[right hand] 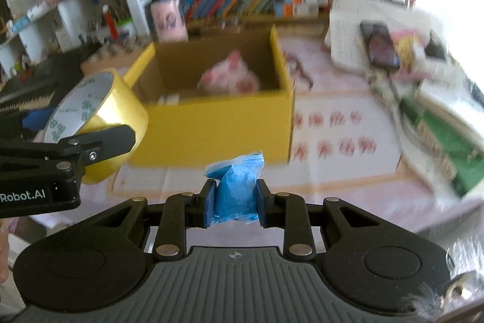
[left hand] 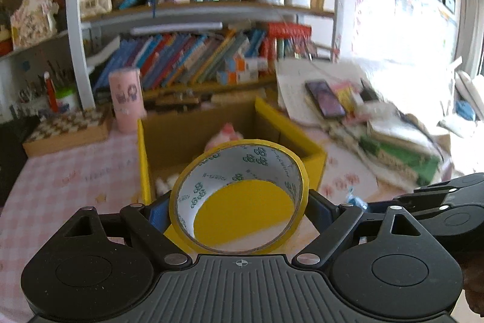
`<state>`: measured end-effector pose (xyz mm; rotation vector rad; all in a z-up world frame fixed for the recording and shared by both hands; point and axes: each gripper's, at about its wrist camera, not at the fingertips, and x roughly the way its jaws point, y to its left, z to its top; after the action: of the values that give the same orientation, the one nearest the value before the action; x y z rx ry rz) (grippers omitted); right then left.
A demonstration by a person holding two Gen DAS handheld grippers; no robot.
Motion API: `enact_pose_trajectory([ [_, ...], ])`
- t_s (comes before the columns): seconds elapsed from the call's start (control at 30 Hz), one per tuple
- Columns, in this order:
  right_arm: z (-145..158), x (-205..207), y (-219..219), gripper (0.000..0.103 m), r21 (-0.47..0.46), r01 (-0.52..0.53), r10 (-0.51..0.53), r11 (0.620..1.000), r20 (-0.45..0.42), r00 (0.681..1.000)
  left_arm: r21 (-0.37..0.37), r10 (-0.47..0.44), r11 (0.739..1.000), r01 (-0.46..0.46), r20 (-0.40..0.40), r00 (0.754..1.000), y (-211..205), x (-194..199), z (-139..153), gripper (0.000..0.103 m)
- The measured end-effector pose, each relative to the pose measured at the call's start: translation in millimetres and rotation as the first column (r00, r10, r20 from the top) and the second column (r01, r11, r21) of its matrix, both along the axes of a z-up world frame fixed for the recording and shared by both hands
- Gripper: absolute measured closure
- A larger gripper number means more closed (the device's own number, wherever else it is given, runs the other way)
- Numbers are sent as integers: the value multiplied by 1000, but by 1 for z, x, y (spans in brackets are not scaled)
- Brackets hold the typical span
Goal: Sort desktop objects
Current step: 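Lower the tape roll into the box and open the left gripper while the right releases the bag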
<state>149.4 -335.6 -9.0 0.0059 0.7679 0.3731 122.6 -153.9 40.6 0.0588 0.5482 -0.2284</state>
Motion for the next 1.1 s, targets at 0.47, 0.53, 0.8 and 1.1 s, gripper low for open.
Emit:
enact_pose_trajectory([
  [0.47, 38, 100, 0, 78, -9, -56, 56, 998, 199, 978, 130, 107, 985, -117, 78, 991, -20, 104, -16, 14],
  [0.53, 36, 113, 9, 78, -16, -85, 86, 996, 193, 977, 162, 114, 979, -121, 53, 992, -19, 118, -25, 14],
  [0.8, 16, 151, 38, 78, -46, -155, 159, 987, 131, 979, 184, 148, 974, -132, -73, 986, -14, 146, -53, 14],
  [1.1, -5, 175, 54, 78, -58, -199, 202, 978, 56, 978, 222, 139, 969, -113, -107, 985, -14, 152, -65, 12],
])
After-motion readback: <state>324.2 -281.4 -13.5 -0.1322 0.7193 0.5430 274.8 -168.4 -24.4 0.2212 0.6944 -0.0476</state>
